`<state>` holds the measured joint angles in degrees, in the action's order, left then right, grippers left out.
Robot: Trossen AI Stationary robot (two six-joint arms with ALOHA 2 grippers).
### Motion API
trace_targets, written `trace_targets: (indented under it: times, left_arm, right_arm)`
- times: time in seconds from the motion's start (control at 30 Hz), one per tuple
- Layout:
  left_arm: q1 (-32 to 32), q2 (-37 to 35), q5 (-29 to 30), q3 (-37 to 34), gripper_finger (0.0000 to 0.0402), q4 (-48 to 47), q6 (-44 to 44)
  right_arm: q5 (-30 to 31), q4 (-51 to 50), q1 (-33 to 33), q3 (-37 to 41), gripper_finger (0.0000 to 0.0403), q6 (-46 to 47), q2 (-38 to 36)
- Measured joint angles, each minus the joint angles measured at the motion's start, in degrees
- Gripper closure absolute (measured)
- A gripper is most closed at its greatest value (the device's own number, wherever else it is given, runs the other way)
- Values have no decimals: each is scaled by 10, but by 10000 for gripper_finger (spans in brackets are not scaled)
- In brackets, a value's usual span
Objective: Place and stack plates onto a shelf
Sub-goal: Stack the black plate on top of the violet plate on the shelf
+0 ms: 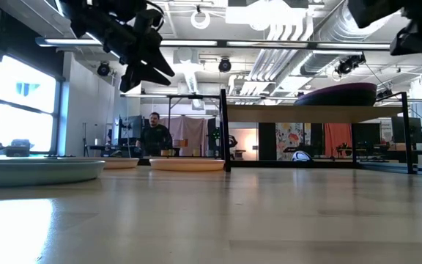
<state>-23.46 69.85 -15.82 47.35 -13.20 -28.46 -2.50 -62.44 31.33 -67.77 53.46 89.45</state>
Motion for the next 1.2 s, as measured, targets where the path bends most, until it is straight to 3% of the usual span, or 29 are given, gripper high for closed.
trace_targets:
  times: [0.47, 0.7, 1.2]
  left_arm:
    - [20, 37, -6, 0, 307, -4, -105]
    - [58, 37, -5, 0, 307, -5, -120]
    - [118, 37, 49, 0, 307, -3, -160]
  right_arm:
    - [3, 56, 52, 55, 304, -116, 0]
    - [8, 138, 77, 87, 304, -200, 0]
    - [24, 146, 86, 90, 304, -254, 2]
